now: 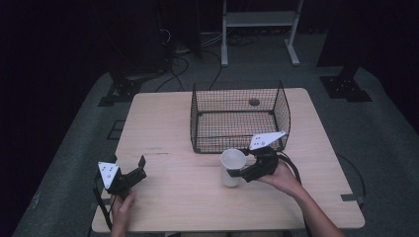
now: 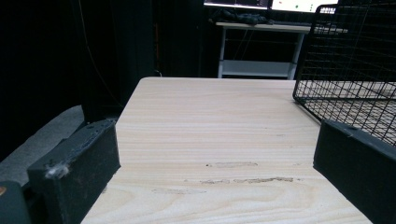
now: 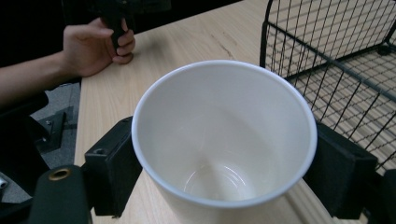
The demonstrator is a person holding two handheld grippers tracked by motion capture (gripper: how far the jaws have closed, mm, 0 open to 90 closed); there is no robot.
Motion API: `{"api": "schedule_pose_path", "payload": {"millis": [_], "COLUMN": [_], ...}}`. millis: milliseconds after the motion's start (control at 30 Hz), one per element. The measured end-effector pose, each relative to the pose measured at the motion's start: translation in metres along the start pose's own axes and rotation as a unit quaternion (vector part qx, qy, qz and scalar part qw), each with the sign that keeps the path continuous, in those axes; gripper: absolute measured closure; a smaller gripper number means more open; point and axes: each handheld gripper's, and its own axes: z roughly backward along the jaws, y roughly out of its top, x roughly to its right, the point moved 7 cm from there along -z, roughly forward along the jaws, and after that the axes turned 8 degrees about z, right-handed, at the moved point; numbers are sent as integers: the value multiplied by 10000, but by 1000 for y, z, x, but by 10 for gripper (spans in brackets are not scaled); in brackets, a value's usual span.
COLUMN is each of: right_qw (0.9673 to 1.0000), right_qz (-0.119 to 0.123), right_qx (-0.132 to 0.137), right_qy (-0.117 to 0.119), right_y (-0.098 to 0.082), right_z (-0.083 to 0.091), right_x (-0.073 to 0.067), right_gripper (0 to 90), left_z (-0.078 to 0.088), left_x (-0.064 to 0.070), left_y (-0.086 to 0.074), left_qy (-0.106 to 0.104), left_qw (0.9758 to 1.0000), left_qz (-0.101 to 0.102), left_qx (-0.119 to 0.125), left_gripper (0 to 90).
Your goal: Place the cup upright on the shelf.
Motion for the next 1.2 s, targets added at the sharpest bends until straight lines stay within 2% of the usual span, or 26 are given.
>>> {"api": "schedule_pose_path", "payload": {"millis": [200, 467, 1033, 1200], "right_qw": [9999, 9999, 9998, 9999], "right_qz": [1, -2, 65, 105], "right_qx": [89, 123, 167, 100], "right_qy": [70, 80, -7, -41], "right_y": [19, 37, 69, 80], "right_z": [8, 15, 21, 19], "right_x": [9, 22, 43, 52], "right_gripper": [191, 191, 190, 190], "left_z": [0, 0, 0, 0], "left_x": [0, 0, 0, 0], "left_y": [0, 0, 0, 0], "left_qy": [-2, -2, -5, -4], "left_qw": [10000, 10000, 10000, 10000], "left_qz": [6, 5, 17, 9], "left_qx": [-1, 4, 8, -1], "left_gripper": [0, 0, 0, 0]}}
